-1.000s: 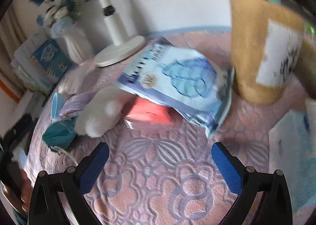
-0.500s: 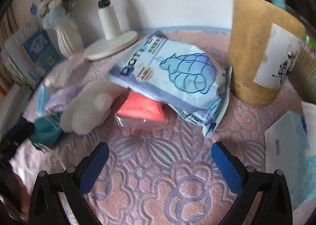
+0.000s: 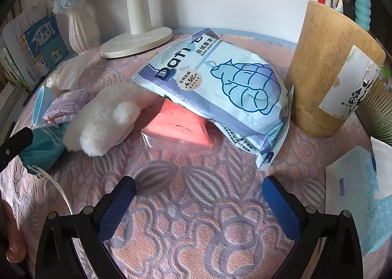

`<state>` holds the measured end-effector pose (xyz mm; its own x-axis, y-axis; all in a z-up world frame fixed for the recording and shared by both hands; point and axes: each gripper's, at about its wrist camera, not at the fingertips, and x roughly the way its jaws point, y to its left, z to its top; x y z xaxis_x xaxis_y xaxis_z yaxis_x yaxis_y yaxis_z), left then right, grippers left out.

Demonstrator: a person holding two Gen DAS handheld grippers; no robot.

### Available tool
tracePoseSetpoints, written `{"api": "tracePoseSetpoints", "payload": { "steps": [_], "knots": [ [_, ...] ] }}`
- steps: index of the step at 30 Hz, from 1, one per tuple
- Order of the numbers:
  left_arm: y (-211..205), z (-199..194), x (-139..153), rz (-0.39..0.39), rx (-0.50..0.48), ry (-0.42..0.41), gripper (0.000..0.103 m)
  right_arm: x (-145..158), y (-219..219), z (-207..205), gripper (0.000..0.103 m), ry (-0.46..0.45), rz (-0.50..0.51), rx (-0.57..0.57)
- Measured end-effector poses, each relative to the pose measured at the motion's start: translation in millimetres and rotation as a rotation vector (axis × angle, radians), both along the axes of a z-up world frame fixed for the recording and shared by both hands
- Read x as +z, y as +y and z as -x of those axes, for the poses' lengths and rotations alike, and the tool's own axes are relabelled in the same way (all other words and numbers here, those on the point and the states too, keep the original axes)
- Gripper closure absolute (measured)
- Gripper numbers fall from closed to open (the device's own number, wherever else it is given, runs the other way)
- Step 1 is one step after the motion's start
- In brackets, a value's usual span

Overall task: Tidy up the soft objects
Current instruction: 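Grasp the light blue ring with the left gripper while the right gripper grasps the purple wipes pack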

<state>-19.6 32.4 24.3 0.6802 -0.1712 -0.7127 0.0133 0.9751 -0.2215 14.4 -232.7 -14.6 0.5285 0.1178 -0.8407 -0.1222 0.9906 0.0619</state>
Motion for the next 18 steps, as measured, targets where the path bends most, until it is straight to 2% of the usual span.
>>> {"api": "tracePoseSetpoints", "payload": {
  "steps": [6,12,15,18],
  "knots": [
    [13.4,-10.9,-11.8,0.1,0.003,0.08,0.001,-0.3,0.7,-0.8,0.0,0.0,0.001,0.0],
    [26.2,-12.0,-17.2,0.194,0.024,0.098,0.001,-0.4,1.0,-1.3,0.0,0.0,0.0,0.0],
    [18.4,-11.9,-16.1,0.123,0.048,0.101,0.001,-0.3,0.2,-1.5,0.0,0.0,0.001,0.0],
    [2.3,-14.5,-15.0,0.041,0.019,0.107,0.001,-0.5,1.4,-1.4,0.0,0.0,0.001,-0.001]
  ]
}}
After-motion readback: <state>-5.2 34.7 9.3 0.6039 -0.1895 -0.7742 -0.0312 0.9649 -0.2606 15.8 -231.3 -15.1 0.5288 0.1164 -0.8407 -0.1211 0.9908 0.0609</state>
